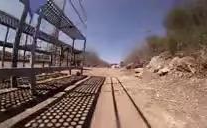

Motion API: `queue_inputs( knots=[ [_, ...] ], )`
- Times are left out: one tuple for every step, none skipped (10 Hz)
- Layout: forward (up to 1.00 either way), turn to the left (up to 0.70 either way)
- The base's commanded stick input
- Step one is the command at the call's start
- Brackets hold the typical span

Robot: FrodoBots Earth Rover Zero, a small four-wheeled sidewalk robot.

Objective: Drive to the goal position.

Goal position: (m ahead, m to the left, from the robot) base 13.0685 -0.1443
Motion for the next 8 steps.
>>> queue_inputs(
  knots=[
    [1.00,0.00],
    [1.00,0.00],
    [1.00,0.00],
    [1.00,0.00],
    [1.00,0.00],
    [1.00,0.00],
    [1.00,0.00],
    [1.00,0.00]
  ],
)
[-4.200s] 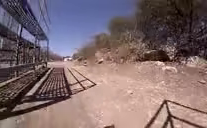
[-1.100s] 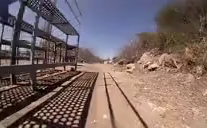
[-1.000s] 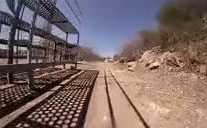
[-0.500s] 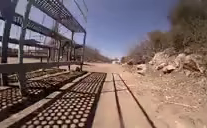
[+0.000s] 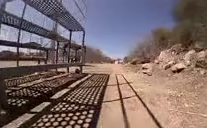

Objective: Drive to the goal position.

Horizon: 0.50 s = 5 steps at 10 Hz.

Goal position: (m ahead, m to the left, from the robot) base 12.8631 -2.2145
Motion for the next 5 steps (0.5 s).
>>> queue_inputs(
  knots=[
    [1.00,0.00],
    [1.00,0.00],
    [1.00,0.00],
    [1.00,0.00],
    [1.00,0.00]
  ],
)
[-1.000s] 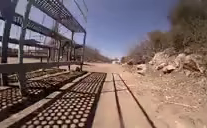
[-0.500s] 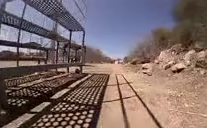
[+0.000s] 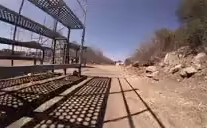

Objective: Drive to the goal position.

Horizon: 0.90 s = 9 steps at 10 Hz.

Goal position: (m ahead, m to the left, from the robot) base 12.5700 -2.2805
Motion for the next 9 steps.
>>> queue_inputs(
  knots=[
    [1.00,0.00],
    [1.00,0.00],
    [1.00,0.00],
    [1.00,0.00],
    [1.00,0.00],
    [1.00,0.00],
    [1.00,0.00],
    [1.00,0.00],
    [1.00,0.00]
  ],
)
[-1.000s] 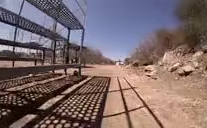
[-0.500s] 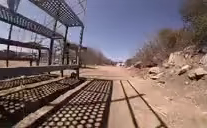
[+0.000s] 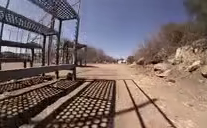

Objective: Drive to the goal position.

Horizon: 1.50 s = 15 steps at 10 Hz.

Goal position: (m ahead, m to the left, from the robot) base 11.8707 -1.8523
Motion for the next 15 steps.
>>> queue_inputs(
  knots=[
    [1.00,0.00],
    [1.00,0.00],
    [1.00,0.00],
    [1.00,0.00],
    [1.00,0.00],
    [1.00,0.00],
    [1.00,0.00],
    [1.00,0.00],
    [1.00,0.00],
    [1.00,0.00],
    [1.00,0.00],
    [1.00,0.00],
    [1.00,0.00],
    [1.00,0.00],
    [1.00,0.00]
  ],
)
